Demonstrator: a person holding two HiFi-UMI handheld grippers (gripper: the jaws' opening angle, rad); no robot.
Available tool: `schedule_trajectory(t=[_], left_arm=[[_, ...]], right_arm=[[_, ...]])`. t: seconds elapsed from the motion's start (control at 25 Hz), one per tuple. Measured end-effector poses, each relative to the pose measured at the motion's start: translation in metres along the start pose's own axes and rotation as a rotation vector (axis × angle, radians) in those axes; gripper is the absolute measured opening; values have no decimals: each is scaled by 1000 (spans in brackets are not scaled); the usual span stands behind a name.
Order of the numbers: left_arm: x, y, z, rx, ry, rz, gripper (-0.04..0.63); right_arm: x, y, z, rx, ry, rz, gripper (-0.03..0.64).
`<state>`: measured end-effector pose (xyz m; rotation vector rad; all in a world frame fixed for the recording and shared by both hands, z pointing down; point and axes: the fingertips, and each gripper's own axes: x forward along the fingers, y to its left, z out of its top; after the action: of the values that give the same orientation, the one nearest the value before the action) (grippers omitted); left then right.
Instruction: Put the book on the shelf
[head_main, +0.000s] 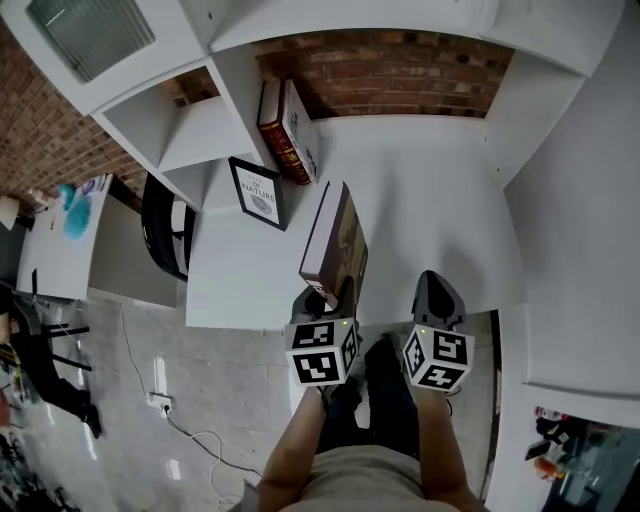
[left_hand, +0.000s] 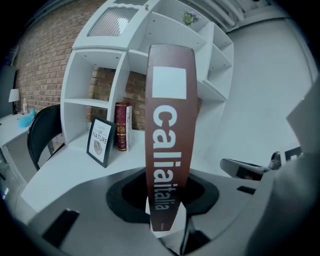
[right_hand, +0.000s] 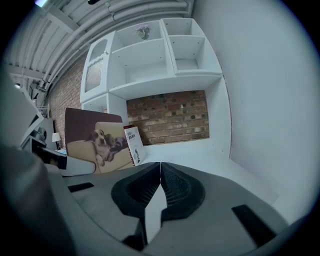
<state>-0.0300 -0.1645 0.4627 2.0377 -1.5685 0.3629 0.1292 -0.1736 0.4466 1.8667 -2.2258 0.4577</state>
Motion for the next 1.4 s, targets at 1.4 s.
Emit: schedule_trajectory(t=[1.4], left_arm=[[141,-14,64,-74,16,180,147]], right_arm=[[154,-75,51,-8,42,198,17]])
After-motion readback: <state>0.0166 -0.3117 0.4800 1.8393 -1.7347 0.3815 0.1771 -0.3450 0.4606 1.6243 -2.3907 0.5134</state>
